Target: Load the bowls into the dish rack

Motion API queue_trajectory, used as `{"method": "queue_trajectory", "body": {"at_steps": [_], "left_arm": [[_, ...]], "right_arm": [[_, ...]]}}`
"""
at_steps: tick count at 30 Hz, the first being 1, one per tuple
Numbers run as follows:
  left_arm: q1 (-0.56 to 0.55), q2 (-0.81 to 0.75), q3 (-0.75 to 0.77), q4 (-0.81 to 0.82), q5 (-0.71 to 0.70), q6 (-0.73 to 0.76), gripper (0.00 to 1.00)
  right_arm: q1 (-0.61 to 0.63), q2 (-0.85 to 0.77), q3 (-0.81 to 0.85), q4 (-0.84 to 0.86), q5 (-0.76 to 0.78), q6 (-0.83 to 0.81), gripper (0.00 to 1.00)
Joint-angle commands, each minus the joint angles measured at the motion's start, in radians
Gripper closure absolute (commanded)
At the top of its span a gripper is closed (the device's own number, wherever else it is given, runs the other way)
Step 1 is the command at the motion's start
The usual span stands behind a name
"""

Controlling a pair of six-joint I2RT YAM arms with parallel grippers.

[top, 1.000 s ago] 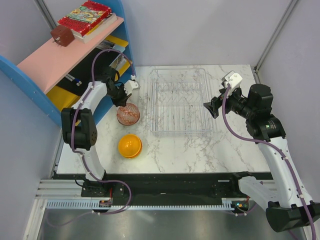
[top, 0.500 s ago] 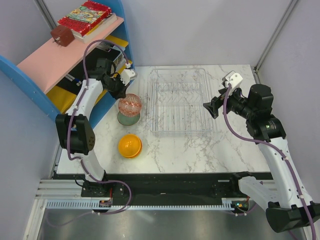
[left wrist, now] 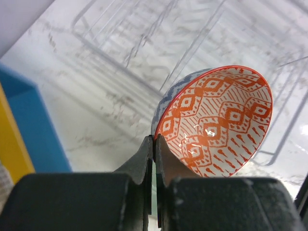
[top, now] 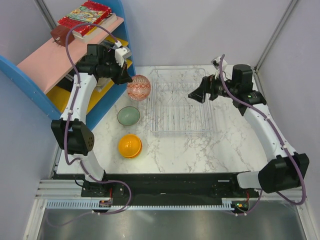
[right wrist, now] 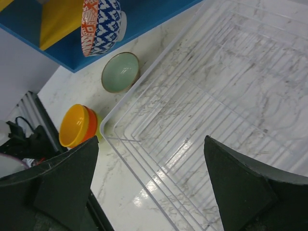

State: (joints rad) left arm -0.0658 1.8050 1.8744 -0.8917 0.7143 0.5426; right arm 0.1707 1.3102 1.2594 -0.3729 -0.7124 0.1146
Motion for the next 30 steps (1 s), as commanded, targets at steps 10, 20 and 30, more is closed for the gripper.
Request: {"method": "queue_trajectory", "body": {"at_steps": [10, 20, 30], "left_arm": [[-0.206, 0.184, 0.19, 0.076, 0.3, -0.167, 0.98], [-0.255, 0.24, 0.226, 0.143, 0.261, -0.214, 0.98], [-0.285, 0.194, 0.157, 0.197, 0.277, -0.247, 0.98]], "right_arm": [[-0.004, 0.27, -0.067, 0.555, -0.44, 0.56, 0.02], [-0.004, 0.334, -0.156, 0.738, -0.444, 0.694, 0.02], [-0.005, 0.376, -0.178, 0.862, -0.444, 0.809, 0.02]]}}
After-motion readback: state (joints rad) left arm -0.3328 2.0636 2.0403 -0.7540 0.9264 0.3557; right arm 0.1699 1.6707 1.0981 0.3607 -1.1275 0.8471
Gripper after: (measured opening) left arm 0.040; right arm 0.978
